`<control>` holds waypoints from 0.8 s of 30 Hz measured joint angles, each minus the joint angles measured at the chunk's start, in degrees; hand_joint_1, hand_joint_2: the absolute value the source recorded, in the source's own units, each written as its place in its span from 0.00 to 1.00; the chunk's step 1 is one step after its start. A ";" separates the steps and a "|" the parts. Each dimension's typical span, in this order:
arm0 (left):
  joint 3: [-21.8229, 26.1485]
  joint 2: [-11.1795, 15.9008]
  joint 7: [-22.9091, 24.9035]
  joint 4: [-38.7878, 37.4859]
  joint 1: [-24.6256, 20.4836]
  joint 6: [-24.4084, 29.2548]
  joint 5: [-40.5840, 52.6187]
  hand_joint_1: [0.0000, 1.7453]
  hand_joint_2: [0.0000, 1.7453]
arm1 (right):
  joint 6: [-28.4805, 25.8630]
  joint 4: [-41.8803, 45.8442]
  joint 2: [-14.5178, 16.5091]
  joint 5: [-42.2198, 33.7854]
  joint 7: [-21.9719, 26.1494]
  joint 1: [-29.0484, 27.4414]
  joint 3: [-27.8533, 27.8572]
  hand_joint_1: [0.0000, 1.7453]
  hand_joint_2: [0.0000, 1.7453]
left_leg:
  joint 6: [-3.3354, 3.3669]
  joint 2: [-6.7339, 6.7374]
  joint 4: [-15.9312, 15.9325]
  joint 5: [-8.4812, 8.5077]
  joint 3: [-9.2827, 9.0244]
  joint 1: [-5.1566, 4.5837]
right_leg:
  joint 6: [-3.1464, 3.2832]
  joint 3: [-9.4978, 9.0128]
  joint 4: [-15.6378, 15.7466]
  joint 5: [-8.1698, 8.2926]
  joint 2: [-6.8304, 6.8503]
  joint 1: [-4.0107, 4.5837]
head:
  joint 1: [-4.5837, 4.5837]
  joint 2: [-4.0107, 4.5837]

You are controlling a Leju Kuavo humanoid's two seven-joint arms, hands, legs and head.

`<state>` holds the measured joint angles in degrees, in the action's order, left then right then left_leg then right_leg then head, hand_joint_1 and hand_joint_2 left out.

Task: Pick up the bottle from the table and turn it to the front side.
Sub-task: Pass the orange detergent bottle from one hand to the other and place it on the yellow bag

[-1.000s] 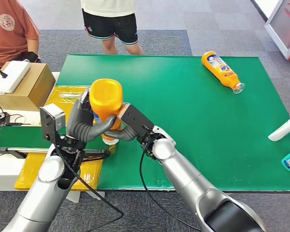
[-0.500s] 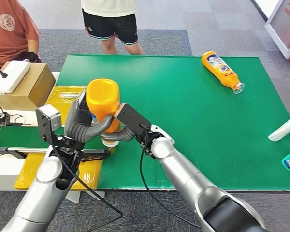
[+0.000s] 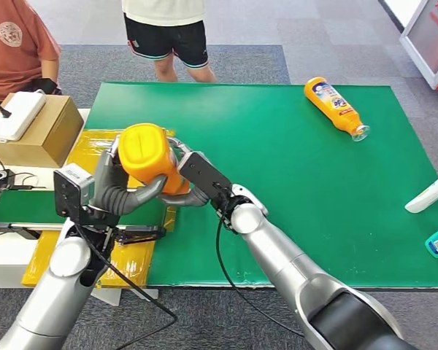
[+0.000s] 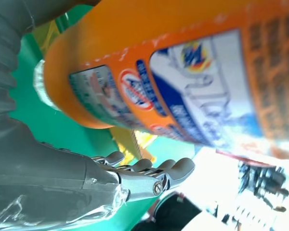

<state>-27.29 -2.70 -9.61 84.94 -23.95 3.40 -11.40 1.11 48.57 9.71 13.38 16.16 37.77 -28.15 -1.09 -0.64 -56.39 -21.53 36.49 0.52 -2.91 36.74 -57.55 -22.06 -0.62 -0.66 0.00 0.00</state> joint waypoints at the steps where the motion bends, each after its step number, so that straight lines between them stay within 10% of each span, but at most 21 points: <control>1: 0.15 0.41 0.03 0.23 -0.01 0.57 1.61 1.00 1.00 | -0.77 -0.10 -0.31 0.47 -0.15 0.07 0.26 0.00 1.00 | 0.00 0.00 0.00 0.00 0.00 0.00 | 0.00 0.00 0.00 0.00 0.00 0.00 | 0.00 0.00; 13: 8.39 7.29 3.23 4.80 1.97 0.67 21.31 1.00 1.00 | -8.54 2.28 -10.71 8.02 -2.93 1.62 12.65 0.00 1.00 | 0.01 -0.01 -0.01 0.02 0.01 -0.01 | 0.01 -0.02 0.00 0.05 0.02 -0.01 | 0.00 0.00; 24: 12.79 8.40 5.33 7.22 3.74 0.99 36.74 1.00 1.00 | -8.03 8.34 -12.45 11.67 -3.13 -1.49 22.21 0.00 1.00 | 0.00 -0.01 0.00 0.01 0.01 0.00 | 0.04 0.01 -0.02 0.02 0.01 0.01 | 0.00 0.00</control>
<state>-14.51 5.70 -4.27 92.17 -20.21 4.39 25.35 -6.92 56.90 -2.74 25.05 13.03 36.27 -5.94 -1.09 -0.65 -56.38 -21.52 36.50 0.52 -2.87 36.75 -57.57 -22.03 -0.61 -0.65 0.00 0.00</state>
